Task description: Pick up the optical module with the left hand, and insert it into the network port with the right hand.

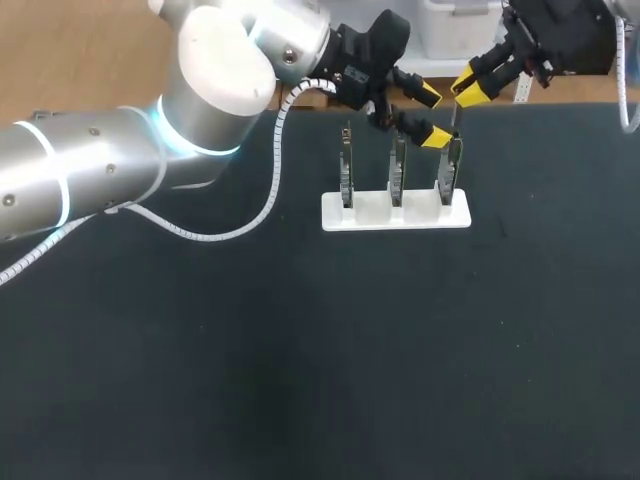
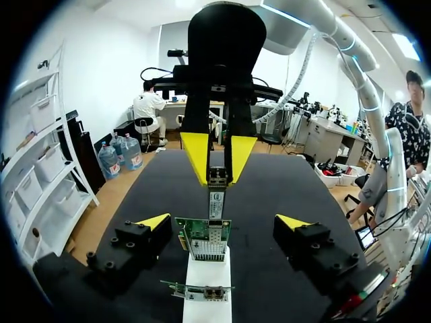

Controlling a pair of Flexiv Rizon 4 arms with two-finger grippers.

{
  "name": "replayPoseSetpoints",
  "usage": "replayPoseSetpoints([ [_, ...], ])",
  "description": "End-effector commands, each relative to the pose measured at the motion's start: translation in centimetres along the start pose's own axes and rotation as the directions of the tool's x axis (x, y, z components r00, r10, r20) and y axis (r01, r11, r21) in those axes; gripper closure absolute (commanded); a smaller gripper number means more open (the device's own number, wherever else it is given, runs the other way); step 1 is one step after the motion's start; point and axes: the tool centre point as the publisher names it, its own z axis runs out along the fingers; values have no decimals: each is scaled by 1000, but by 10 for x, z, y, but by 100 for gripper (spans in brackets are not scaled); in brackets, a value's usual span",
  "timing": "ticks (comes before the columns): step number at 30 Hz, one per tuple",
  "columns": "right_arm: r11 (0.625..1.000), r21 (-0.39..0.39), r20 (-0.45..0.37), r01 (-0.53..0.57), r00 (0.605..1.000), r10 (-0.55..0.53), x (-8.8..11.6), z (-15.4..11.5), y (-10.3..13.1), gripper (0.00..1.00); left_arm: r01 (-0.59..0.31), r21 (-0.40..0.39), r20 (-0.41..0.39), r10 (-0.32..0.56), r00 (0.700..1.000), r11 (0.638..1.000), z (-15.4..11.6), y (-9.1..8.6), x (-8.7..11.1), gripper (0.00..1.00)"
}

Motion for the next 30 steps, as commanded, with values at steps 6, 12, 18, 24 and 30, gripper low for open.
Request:
replayPoseSetpoints([
  [6, 1000, 23, 0, -8, 1000, 8, 5, 2, 10, 100, 1, 3, -4, -1, 1000, 1000, 1, 2, -1, 0],
  [12, 1000, 25, -3, -5, 1000, 5, 6, 2, 9, 100, 1, 3, -4, -1, 1000, 1000, 1, 2, -1, 0],
  [18, 1000, 22, -1, -6, 1000, 6, 9, 4, 7, 100, 1, 3, -4, -1, 1000, 1000, 1, 2, -1, 0],
  [24, 1000, 16, 6, -6, 1000, 6, 12, 4, 8, 100, 1, 3, -4, -1, 1000, 1000, 1, 2, -1, 0],
  [30, 1000, 20, 4, 0, 1000, -1, 12, 3, 7, 100, 1, 3, -4, -1, 1000, 1000, 1, 2, -1, 0],
])
